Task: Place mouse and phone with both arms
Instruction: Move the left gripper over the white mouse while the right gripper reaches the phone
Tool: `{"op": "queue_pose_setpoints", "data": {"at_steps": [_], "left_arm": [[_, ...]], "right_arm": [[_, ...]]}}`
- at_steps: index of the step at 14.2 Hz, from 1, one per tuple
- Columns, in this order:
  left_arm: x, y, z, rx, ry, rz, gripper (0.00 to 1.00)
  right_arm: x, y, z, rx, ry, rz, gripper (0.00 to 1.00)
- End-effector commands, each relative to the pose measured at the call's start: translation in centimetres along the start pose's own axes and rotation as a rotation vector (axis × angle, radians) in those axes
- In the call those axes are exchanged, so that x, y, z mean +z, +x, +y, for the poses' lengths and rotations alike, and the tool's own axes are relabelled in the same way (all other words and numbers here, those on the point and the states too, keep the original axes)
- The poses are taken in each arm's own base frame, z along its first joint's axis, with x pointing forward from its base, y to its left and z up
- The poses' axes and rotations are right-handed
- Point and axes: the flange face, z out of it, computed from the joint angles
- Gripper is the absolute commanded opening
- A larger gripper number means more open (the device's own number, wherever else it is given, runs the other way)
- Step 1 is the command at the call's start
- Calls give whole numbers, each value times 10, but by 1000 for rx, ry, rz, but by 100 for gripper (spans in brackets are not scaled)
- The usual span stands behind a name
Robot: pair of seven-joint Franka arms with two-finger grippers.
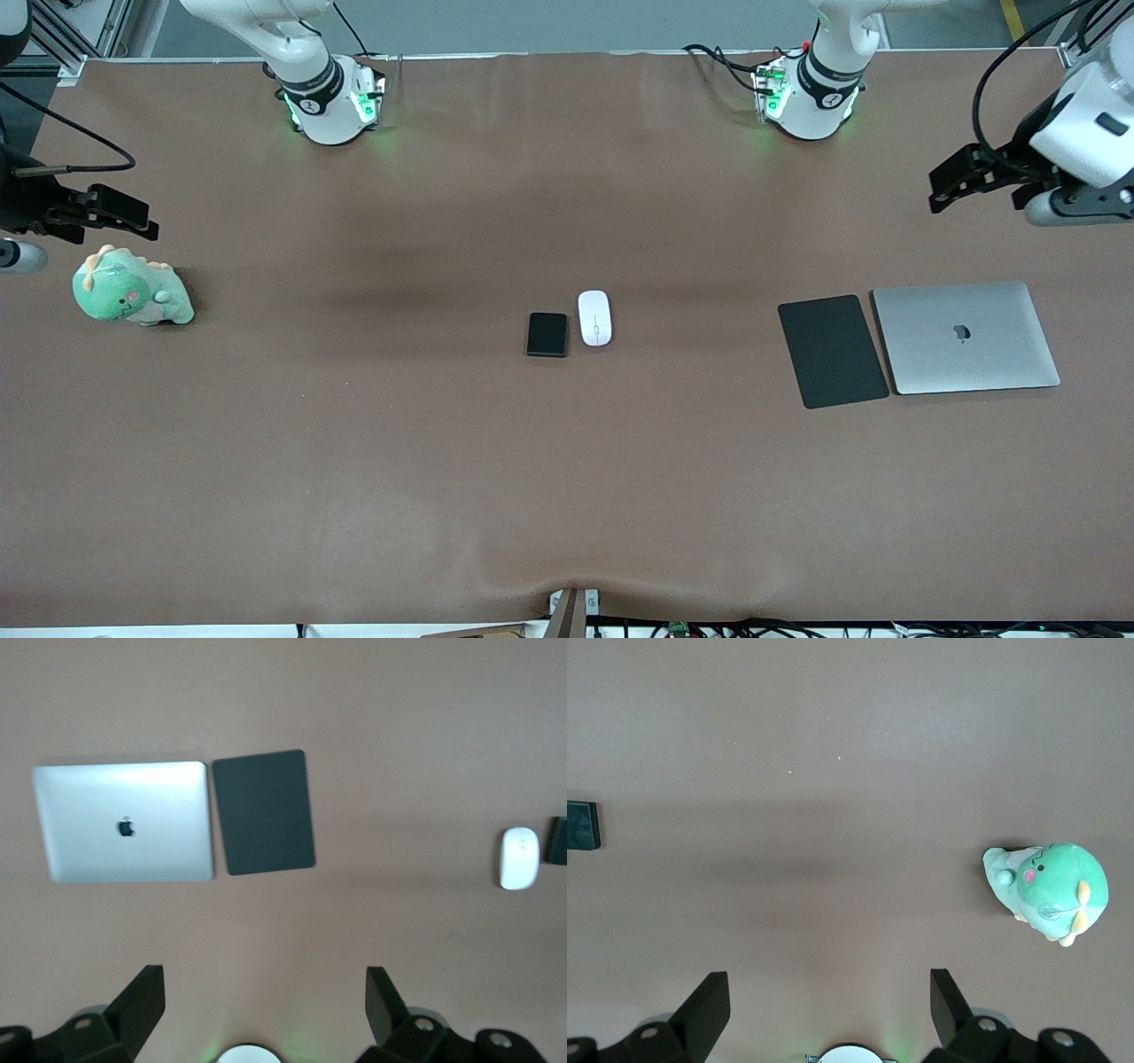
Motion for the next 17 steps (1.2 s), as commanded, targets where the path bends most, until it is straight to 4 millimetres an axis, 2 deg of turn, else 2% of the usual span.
{"op": "queue_pose_setpoints", "data": {"at_steps": [1, 3, 5, 8, 13, 15, 17], "left_arm": [[17, 3, 7, -11, -35, -45, 100], [32, 4, 12, -7, -31, -65, 100], [46, 5, 29, 3, -29, -60, 100], [73, -1, 70, -28, -14, -59, 100], [122, -1, 123, -18, -21, -38, 100], [145, 2, 155, -23, -38, -45, 100], [175, -2, 197, -12, -44, -60, 100]], "right_arm": [[-1, -1, 1, 4, 17, 0, 100], [0, -1, 1, 4, 17, -1, 100], [1, -1, -1, 1, 18, -3, 100], [1, -1, -1, 1, 18, -1, 100], [1, 0, -3, -2, 16, 0, 100], [-1, 1, -3, -6, 15, 12, 100], [-1, 2, -8, -15, 12, 16, 100]]}}
